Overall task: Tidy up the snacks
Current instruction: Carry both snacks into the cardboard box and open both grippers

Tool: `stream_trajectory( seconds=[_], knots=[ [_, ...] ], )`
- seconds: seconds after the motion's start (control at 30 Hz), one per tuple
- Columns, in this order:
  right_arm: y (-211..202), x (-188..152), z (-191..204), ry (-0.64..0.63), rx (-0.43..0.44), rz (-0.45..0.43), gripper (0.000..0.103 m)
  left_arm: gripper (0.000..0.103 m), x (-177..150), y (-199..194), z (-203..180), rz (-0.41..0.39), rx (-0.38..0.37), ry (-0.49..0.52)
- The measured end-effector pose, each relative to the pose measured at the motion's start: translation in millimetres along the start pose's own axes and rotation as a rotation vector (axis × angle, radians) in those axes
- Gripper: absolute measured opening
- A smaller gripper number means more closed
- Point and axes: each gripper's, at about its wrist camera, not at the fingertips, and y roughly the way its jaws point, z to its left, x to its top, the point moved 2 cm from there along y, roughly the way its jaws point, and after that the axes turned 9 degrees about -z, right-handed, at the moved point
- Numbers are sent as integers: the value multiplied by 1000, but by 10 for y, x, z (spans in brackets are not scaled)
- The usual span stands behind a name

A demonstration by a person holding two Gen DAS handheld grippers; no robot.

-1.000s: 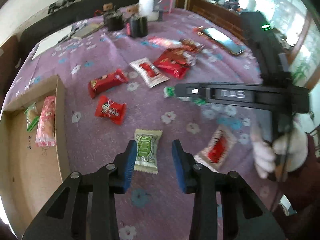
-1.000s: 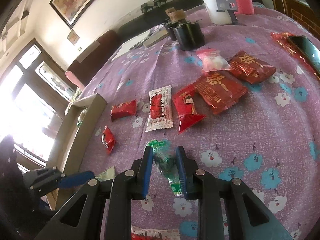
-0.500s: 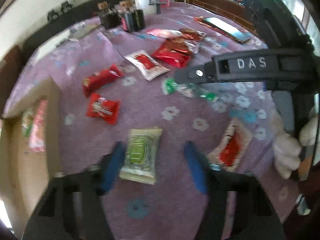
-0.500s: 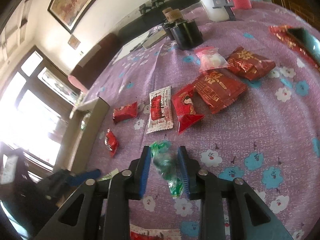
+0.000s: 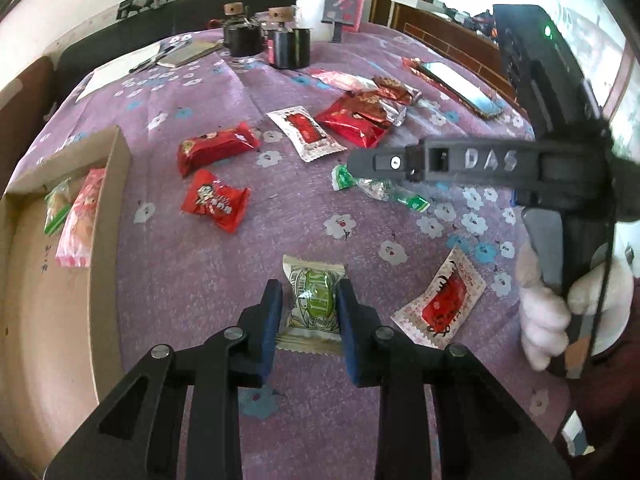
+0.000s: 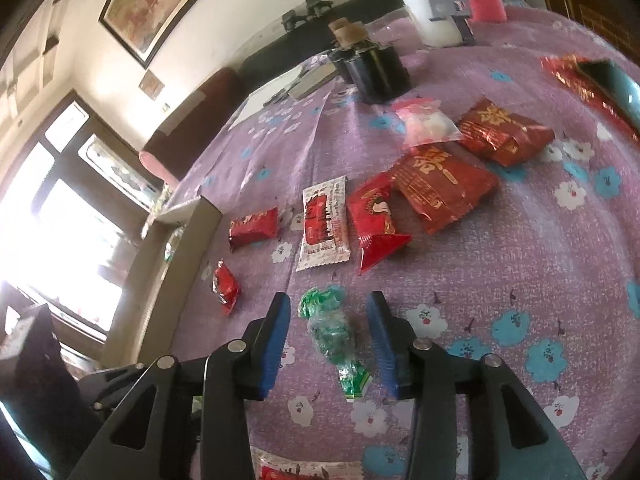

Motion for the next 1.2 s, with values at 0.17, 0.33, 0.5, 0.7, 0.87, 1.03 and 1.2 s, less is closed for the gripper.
stream_trajectory(
  seconds=[0.17, 0.33, 0.5, 0.7, 0.87, 1.03, 1.2],
  knots=[
    [29, -58, 189, -146, -88, -8, 42, 22, -17, -200, 72, -37, -25, -62],
    [35, -92, 233, -189, -119, -13, 40, 14, -51, -518, 224, -88, -24, -106],
    [16, -111, 245, -206, -171, 0, 35, 14, -62, -771, 410, -115, -51, -150],
    [-4, -175, 313, -262, -237, 15, 23, 46, -139, -604, 163, -83, -52, -81],
    [-79, -223, 330, -268, -237, 21, 23, 52, -153, -329, 37, -49, 7, -37],
    [-286, -197, 362, -259, -200, -1, 23, 51, -219, -126, -67, 4, 17, -4],
    [-463, -172, 446, -258, -169, -25, 23, 24, -233, -186, -8, -23, 20, -44]
  ],
)
